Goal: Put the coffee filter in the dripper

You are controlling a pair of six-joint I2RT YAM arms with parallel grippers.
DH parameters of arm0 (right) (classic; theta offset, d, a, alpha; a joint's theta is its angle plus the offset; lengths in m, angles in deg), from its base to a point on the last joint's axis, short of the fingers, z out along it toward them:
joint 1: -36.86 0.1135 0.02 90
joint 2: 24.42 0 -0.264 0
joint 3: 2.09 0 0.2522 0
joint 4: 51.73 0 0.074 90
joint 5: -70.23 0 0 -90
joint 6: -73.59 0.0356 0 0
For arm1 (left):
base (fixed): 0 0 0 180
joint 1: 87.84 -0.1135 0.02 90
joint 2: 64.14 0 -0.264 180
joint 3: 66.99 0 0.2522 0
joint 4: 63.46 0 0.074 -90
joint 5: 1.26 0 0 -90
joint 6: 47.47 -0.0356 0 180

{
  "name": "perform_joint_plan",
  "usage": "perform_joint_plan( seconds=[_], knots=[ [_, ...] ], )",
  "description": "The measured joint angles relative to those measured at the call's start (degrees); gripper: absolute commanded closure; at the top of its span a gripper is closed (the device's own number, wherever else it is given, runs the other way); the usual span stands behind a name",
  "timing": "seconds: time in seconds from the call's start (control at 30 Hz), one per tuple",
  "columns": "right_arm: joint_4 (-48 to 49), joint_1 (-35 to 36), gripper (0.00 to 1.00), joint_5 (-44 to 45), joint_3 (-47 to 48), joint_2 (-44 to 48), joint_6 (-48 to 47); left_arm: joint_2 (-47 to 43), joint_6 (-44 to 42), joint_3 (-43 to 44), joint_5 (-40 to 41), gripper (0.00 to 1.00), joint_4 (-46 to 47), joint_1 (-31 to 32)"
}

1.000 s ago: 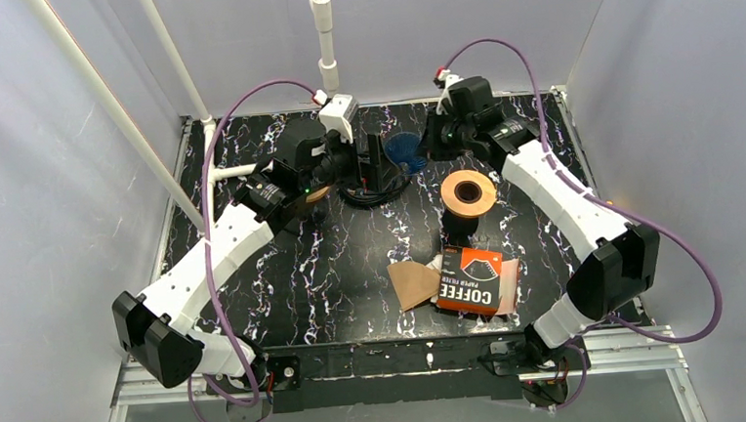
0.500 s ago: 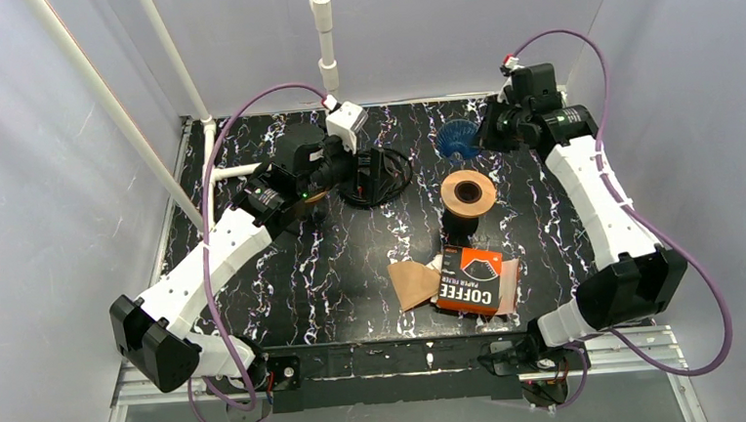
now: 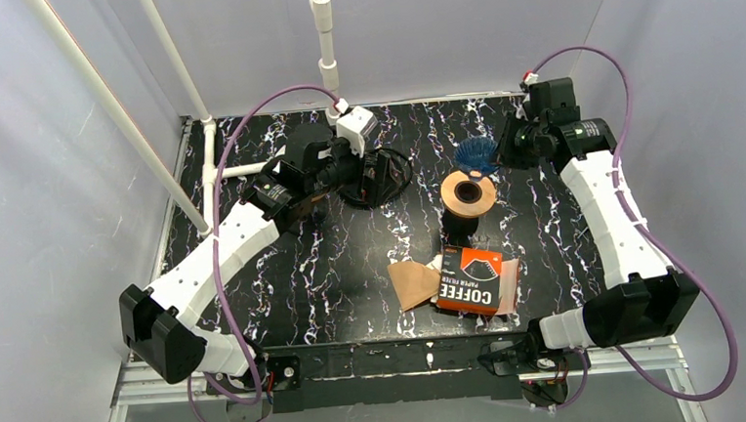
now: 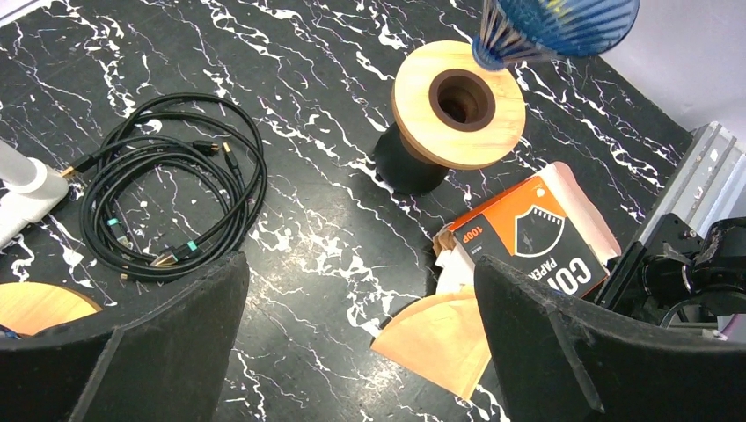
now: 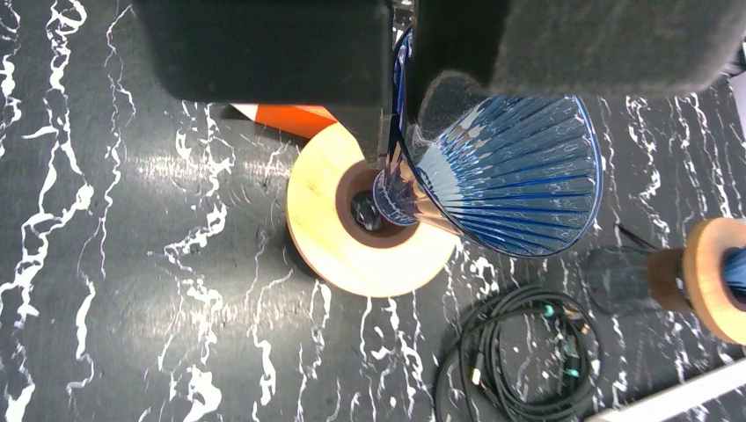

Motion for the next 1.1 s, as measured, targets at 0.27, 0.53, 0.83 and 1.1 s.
perform_joint_plan(
  seconds=[0.27, 0.53, 0.83, 1.1],
  knots=[
    [2.1, -0.4, 0.99, -1.9, -8.3, 0.9, -0.4, 0.6, 0.3, 0.1, -1.1, 0.02, 0.9, 0.0],
    [5.1, -0.4, 0.99, -2.8, -9.8, 0.9, -0.4, 0.6, 1.8, 0.1, -1.8, 0.02, 2.0, 0.0],
    [7.5, -0.4, 0.99, -3.0, -10.8, 0.4, -0.5, 0.6, 3.3, 0.1, -2.8, 0.02, 3.0, 0.0],
    [8.3, -0.5, 0.99, -3.2, -13.1, -0.5, -0.7, 1.0, 4.1, 0.1, -3.0, 0.02, 3.0, 0.0]
  ],
)
